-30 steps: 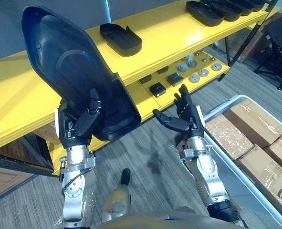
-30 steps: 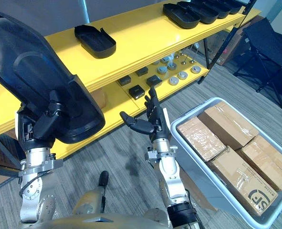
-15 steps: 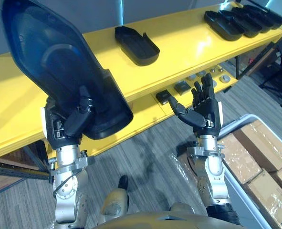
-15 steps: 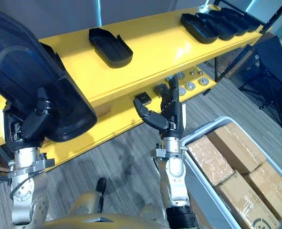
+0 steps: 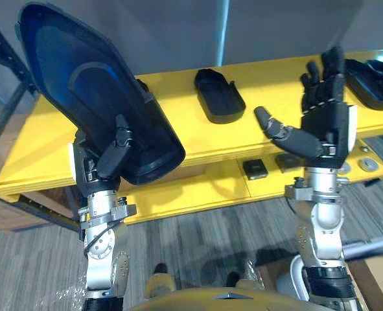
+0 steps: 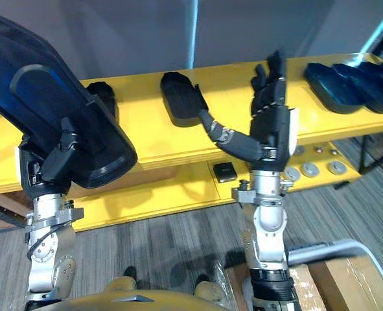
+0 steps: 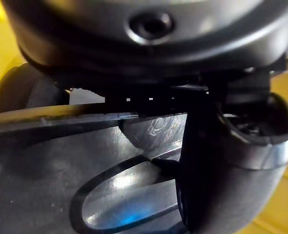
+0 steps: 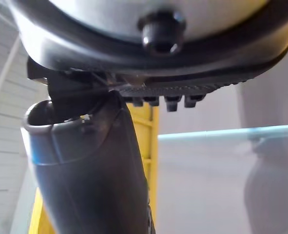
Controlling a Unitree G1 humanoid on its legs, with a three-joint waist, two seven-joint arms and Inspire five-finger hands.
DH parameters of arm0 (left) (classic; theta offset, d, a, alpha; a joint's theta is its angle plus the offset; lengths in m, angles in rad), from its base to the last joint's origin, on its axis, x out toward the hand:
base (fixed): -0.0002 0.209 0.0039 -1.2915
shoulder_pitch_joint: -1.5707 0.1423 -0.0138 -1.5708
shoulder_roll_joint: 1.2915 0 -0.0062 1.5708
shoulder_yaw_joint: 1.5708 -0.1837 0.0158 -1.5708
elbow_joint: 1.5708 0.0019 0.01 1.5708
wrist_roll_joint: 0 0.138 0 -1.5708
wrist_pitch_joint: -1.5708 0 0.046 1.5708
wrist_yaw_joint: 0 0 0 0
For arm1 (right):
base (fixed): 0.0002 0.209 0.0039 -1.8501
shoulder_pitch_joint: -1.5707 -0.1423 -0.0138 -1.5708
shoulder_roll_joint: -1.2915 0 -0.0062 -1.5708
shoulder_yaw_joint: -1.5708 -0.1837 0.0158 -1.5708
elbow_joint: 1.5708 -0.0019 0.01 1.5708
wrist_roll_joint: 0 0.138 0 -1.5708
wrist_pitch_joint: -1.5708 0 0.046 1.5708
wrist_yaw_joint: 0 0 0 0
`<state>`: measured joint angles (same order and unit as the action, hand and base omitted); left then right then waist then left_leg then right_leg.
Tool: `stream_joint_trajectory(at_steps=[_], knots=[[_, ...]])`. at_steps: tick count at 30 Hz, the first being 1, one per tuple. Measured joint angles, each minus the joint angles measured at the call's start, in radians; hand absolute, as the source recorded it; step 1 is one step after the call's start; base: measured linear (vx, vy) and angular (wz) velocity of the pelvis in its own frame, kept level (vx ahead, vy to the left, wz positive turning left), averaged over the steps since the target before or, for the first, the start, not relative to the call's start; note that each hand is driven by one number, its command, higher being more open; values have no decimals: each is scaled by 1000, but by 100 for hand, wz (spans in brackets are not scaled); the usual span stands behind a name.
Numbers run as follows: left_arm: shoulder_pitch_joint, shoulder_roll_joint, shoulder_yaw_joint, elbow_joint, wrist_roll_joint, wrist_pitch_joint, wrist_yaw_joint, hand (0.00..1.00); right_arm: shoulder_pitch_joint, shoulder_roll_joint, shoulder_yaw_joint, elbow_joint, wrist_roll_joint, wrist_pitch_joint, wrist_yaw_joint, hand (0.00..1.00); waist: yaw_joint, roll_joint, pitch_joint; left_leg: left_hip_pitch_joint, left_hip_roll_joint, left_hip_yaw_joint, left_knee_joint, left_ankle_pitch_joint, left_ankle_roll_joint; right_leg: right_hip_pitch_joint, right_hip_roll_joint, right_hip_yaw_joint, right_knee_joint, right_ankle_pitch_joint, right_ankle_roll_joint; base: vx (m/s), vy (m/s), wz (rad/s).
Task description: Walk over and take three plastic housings, then place them on the shelf
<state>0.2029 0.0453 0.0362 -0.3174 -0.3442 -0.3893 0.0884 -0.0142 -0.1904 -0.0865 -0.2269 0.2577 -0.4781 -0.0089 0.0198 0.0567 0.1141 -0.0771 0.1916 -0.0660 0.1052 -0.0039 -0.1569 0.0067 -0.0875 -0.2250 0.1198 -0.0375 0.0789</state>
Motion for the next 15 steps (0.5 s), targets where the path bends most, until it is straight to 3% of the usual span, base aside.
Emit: stream_joint_trajectory(at_steps=[5,9,10,13,15], knots=[[1,1,-22,-6,-1,1,1,0,31,50,-5,-27,10,37,24,100,7,-8,1,35,-34,-1,-78,37,9,17,-25,-7,-3,-1,1,35,17,16],[21,1,-22,-7,-1,2,14,0,82,88,18,-31,109,63,64,100,4,-18,4,21,-46,-3,-89,40,19,16,-35,-9,-16,-7,11,-40,18,11],[38,1,-25,-6,-1,2,18,0,97,90,23,-31,110,79,73,100,0,-19,5,4,-42,1,-70,33,29,14,-38,-19,-11,-8,12,-57,25,34],[42,0,-57,-5,43,6,52,0,134,82,16,-16,112,88,90,100,-32,-27,30,-35,-12,137,0,28,120,13,-94,-79,69,-47,20,-38,53,72],[39,0,-60,-5,72,6,53,0,135,74,5,-11,141,89,98,100,-48,-37,59,-92,-9,169,122,7,135,16,-152,-116,132,-83,38,-69,147,77]])
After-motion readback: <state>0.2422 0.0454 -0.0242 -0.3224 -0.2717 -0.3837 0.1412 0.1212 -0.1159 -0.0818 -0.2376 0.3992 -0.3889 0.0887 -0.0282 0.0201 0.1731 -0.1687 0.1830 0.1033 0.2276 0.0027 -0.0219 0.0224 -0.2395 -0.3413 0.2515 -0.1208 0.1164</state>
